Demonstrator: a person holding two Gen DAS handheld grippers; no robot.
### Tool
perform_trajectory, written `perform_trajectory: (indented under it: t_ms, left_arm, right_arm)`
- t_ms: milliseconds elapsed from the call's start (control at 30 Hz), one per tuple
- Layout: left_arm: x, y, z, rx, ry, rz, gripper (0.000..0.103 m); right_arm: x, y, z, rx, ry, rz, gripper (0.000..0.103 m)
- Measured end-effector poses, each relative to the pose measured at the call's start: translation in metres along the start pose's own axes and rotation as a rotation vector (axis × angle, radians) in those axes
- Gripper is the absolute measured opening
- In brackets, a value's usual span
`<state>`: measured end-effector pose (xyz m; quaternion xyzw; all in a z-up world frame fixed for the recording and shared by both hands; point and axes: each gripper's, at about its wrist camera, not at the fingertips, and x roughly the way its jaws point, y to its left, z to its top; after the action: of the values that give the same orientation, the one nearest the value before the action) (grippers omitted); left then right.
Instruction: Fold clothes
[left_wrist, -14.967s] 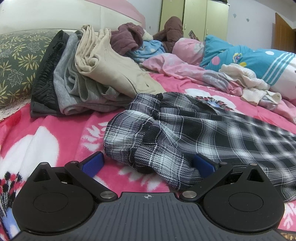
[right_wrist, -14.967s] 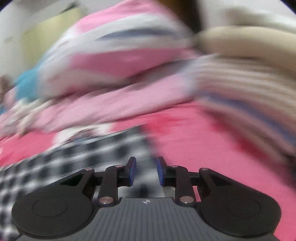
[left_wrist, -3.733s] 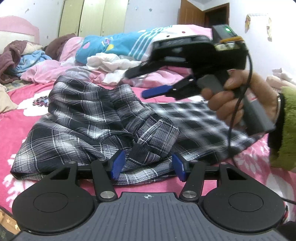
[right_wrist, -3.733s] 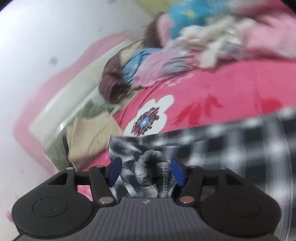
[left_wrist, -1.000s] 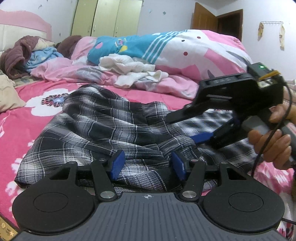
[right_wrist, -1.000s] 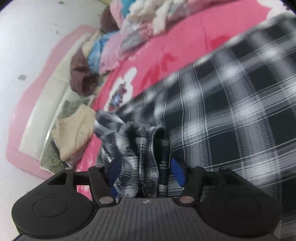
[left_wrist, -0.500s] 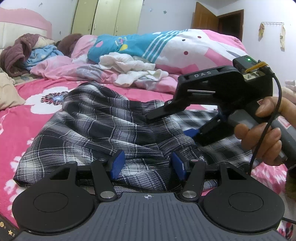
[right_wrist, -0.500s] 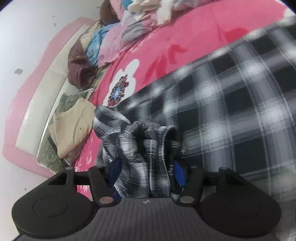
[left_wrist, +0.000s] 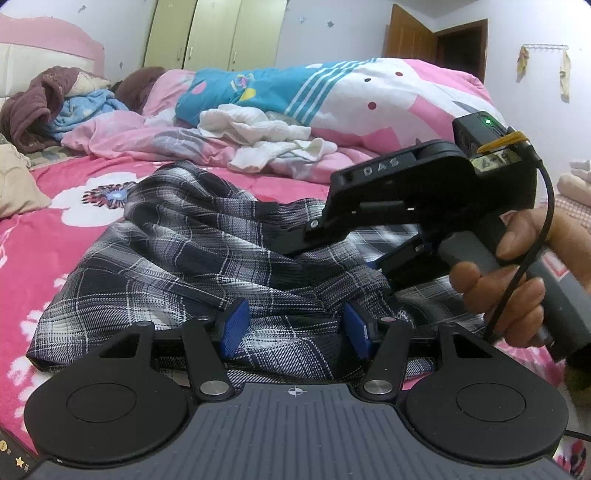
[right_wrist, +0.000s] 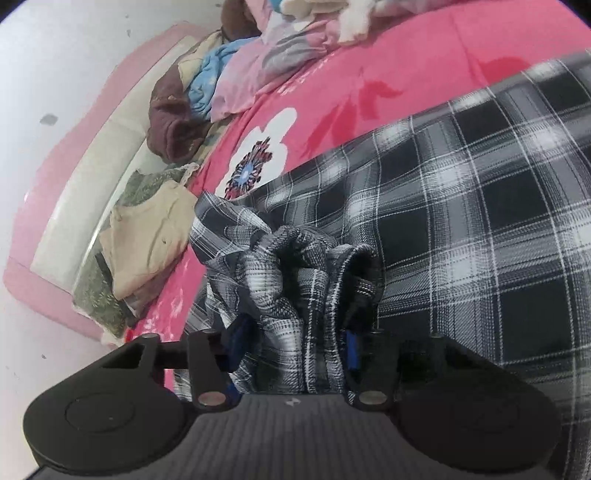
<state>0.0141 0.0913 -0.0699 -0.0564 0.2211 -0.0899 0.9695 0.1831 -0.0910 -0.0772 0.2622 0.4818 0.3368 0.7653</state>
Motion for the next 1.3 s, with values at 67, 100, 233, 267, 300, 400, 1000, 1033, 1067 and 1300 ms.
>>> perform_trajectory:
  t_ms: [67,100,233,267,300,400,1000,1033,1067,1300]
  left_arm:
    - [0.0,-0.001,0.0,0.001,0.0,0.002,0.057]
    - [0.0,-0.002,0.0,0.002,0.0,0.004,0.057]
    - [0.0,-0.003,0.0,0.002,0.0,0.009,0.057]
    - [0.0,-0.003,0.0,0.003,0.001,0.01,0.057]
    - [0.0,-0.003,0.0,0.003,0.001,0.012,0.057]
    - [0.0,-0.003,0.0,0.004,0.002,0.016,0.057]
    - [0.0,-0.005,0.002,-0.012,0.012,0.028,0.057]
    - [0.0,-0.004,0.002,-0.013,0.012,0.028,0.057]
    - [0.0,-0.005,0.002,-0.014,0.012,0.028,0.057]
    - [0.0,-0.005,0.001,-0.016,0.014,0.028,0.057]
  right_arm:
    - [0.0,0.001,-0.002,-0.018,-0.009,-0.015,0.04]
    - [-0.001,0.002,-0.003,-0.027,-0.013,-0.024,0.038]
    - [0.0,0.005,-0.007,-0.068,-0.027,-0.049,0.031]
    - [0.0,0.006,-0.008,-0.081,-0.031,-0.055,0.03]
    - [0.0,0.007,-0.009,-0.091,-0.034,-0.06,0.03]
    - [-0.001,0.008,-0.011,-0.104,-0.044,-0.068,0.03]
    - [0.0,0.008,-0.011,-0.113,-0.038,-0.083,0.03]
    - [0.0,0.008,-0.011,-0.113,-0.037,-0.083,0.03]
    - [0.0,0.008,-0.011,-0.113,-0.037,-0.084,0.03]
    - [0.0,0.01,-0.011,-0.117,-0.035,-0.087,0.03]
